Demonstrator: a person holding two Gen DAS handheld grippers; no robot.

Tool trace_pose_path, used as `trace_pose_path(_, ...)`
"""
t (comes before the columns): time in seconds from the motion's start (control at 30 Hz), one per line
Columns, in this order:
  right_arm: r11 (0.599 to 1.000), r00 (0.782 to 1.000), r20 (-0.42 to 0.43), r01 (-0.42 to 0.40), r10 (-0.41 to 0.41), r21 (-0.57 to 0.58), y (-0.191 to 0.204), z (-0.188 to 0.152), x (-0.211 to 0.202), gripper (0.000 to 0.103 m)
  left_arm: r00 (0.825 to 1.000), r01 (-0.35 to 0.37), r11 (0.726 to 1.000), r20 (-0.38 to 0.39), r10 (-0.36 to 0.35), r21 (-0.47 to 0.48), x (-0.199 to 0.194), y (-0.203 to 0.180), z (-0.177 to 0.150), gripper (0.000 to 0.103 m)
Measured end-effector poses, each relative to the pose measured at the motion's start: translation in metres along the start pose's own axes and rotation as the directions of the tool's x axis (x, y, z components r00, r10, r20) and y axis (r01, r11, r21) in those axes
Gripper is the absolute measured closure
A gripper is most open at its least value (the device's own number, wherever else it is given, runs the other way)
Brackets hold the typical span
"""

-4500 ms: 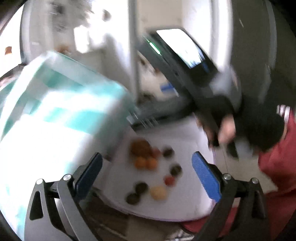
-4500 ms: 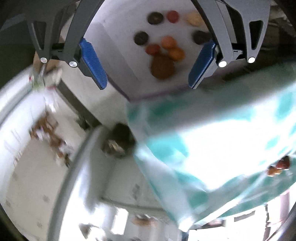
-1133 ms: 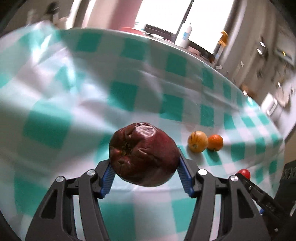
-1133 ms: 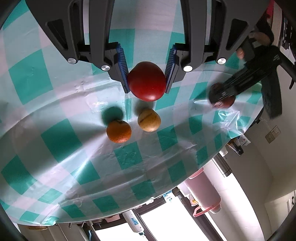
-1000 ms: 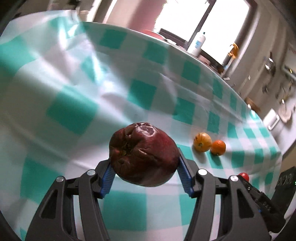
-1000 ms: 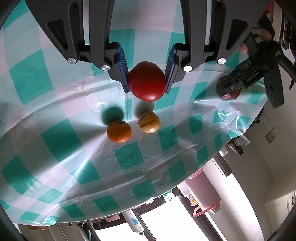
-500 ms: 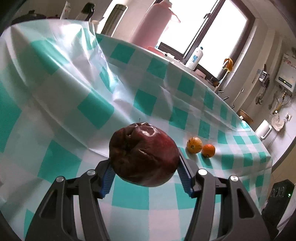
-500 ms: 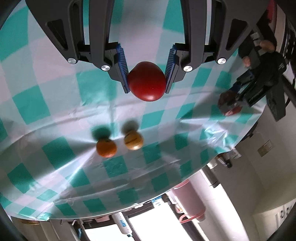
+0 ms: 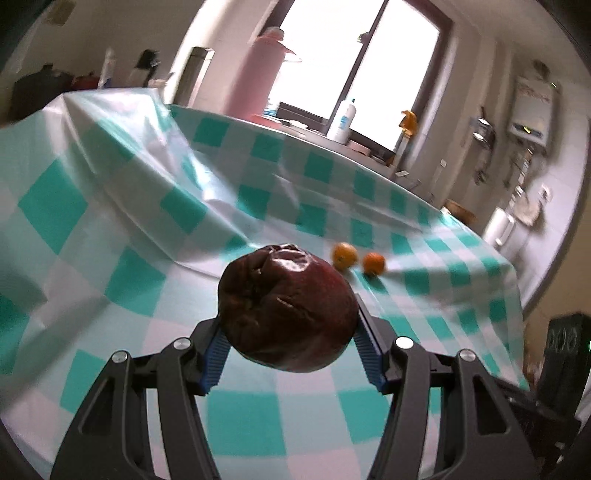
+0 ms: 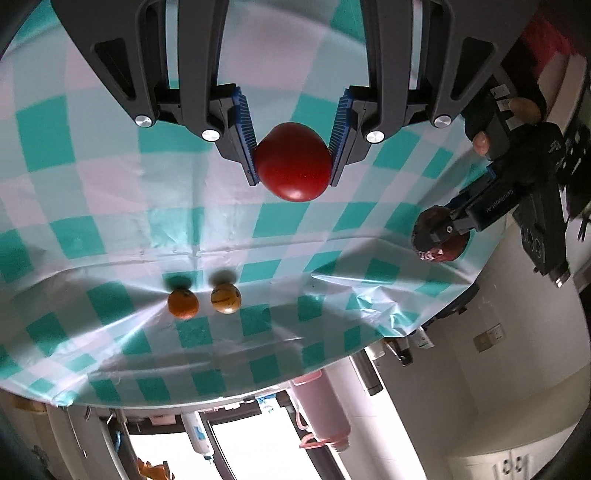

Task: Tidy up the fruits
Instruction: 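Carry the red-brown fruit and red tomato in both grippers to the white bin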

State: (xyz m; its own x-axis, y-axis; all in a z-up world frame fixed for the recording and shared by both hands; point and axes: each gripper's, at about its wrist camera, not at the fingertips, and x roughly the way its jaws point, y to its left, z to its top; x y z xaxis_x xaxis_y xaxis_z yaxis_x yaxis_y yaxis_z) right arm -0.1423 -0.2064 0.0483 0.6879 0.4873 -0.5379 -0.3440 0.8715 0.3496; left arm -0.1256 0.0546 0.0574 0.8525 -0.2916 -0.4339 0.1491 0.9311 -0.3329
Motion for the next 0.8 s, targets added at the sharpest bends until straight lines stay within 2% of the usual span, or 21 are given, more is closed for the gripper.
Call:
trace_pose_path(0.13,1.000,1.000,0.009,0.013,-0.013,-0.001,-0.008,-0.019,-0.027,0.065,0.998,0.058,0.992,-0.015,-0.057,0.108,-0.012,-0.034,-0.019,0.043)
trace_pose_path(0.37,0.999,0.998,0.057,0.036,-0.035,-0.006,-0.028,-0.048,-0.076,0.065,0.980,0.196,0.950,-0.089,-0.180,0.241,-0.017,-0.095,-0.047,0.043)
trace_pose_path(0.5,0.998,0.993,0.101,0.051,-0.055,0.042,-0.052,-0.063,-0.106,0.065,0.955,0.293,0.903,-0.140,-0.261,0.314,-0.020,-0.133,-0.065,0.043)
trace_pose_path(0.63,0.993,0.987,0.134,0.076,-0.089,0.096,-0.076,-0.076,-0.130,0.065,0.930,0.361,0.863,-0.208,-0.304,0.353,-0.018,-0.161,-0.081,0.043)
trace_pose_path(0.8,0.979,0.972,0.176,0.131,-0.158,0.156,-0.107,-0.095,-0.166,0.065,0.897,0.434,0.798,-0.283,-0.339,0.419,-0.017,-0.200,-0.100,0.043)
